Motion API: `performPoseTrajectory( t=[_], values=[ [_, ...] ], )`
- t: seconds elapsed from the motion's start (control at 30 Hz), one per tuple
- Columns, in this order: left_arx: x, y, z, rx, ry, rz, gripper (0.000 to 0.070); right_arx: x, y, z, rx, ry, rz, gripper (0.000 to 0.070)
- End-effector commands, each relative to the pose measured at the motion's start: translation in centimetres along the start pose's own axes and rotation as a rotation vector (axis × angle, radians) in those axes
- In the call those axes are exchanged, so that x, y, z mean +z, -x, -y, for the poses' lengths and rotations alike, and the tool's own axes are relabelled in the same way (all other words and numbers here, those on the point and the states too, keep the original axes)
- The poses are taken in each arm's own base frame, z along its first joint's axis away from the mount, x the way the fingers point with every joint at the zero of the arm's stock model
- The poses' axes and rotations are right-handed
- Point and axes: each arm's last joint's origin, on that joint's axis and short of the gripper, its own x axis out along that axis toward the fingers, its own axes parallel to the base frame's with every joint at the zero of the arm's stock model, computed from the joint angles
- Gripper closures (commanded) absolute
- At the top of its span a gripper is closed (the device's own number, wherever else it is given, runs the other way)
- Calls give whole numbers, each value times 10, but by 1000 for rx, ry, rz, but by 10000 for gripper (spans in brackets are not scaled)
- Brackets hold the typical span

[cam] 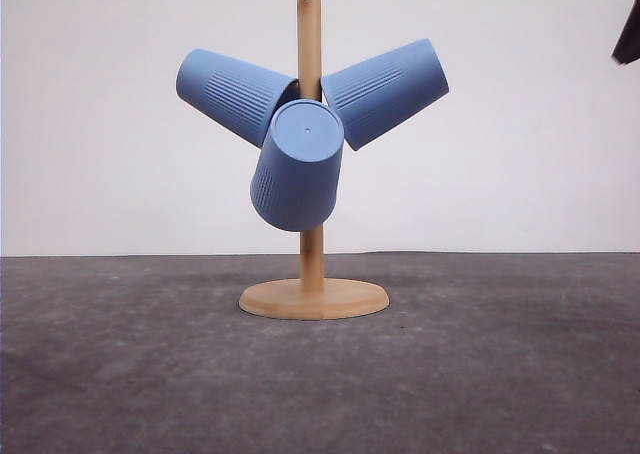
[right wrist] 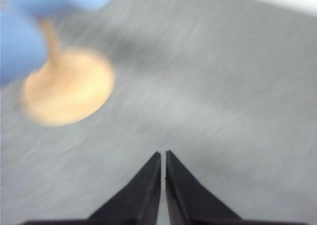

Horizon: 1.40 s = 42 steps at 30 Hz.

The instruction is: Place three cups

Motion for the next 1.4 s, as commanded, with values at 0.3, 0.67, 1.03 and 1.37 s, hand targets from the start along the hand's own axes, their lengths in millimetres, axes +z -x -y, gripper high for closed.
performPoseTrajectory(
  t=[0.3, 0.67, 1.03, 1.37],
  values=[
    [-3, -1, 0, 2, 4, -3, 700, -123, 7, -6, -392, -105, 239, 689],
    [-3, -1, 0, 2, 4, -2, 700, -167, 3, -7, -463, -165, 353, 689],
    [-3, -1, 0, 3, 4, -1, 700, -166, 3, -8, -396, -156, 361, 689],
    [-3, -1, 0, 3, 4, -1, 700, -166, 3, -8, -396, -155, 364, 689]
  ],
)
